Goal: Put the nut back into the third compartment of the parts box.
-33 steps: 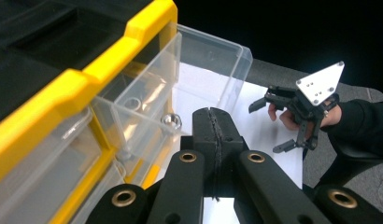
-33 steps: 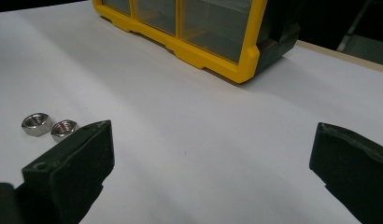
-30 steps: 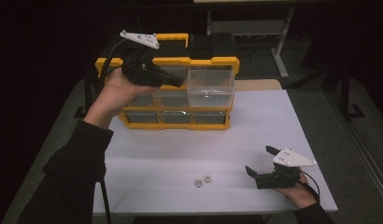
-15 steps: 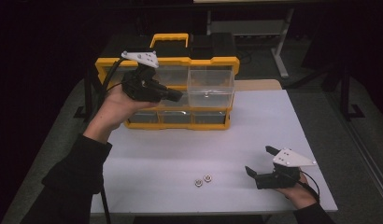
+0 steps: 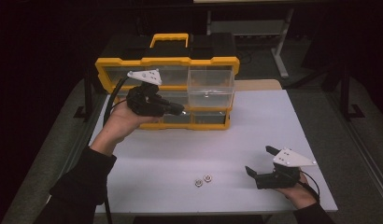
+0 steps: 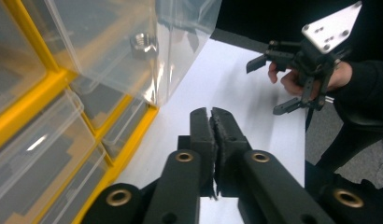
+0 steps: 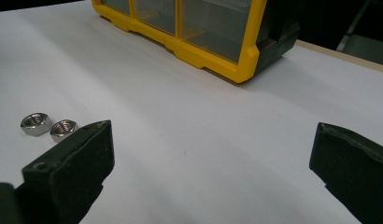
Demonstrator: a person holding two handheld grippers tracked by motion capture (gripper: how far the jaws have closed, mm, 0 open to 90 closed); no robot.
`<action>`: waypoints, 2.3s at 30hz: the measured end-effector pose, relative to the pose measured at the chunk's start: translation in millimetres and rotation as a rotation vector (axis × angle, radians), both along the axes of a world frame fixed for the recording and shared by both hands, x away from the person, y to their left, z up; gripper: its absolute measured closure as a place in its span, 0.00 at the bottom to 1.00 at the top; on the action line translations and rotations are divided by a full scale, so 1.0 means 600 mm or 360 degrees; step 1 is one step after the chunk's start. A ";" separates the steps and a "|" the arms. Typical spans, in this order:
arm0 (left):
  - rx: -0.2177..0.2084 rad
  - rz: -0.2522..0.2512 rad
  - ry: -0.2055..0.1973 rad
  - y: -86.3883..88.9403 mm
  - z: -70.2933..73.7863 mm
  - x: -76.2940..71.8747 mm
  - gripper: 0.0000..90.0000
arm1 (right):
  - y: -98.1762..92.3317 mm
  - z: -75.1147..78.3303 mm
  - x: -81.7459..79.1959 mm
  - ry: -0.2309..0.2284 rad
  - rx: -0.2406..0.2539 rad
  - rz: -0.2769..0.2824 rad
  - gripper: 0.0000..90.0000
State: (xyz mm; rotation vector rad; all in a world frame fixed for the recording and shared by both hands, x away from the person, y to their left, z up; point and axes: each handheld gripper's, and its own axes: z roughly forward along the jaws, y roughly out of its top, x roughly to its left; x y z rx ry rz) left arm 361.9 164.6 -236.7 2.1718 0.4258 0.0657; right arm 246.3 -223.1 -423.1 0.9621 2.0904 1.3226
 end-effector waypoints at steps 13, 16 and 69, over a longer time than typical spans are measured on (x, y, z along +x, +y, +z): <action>0.0002 0.0055 -0.0005 -0.012 -0.059 -0.010 0.63 | 0.000 0.000 -0.001 0.0002 0.0000 -0.0001 0.00; -0.0007 0.0058 -0.0004 -0.013 -0.069 -0.012 0.57 | -0.001 0.000 -0.001 -0.0001 0.0003 0.0000 0.00; 0.0020 -0.0062 0.0026 -0.094 -0.260 -0.082 0.16 | -0.001 -0.001 0.001 -0.0003 -0.0022 0.0000 0.00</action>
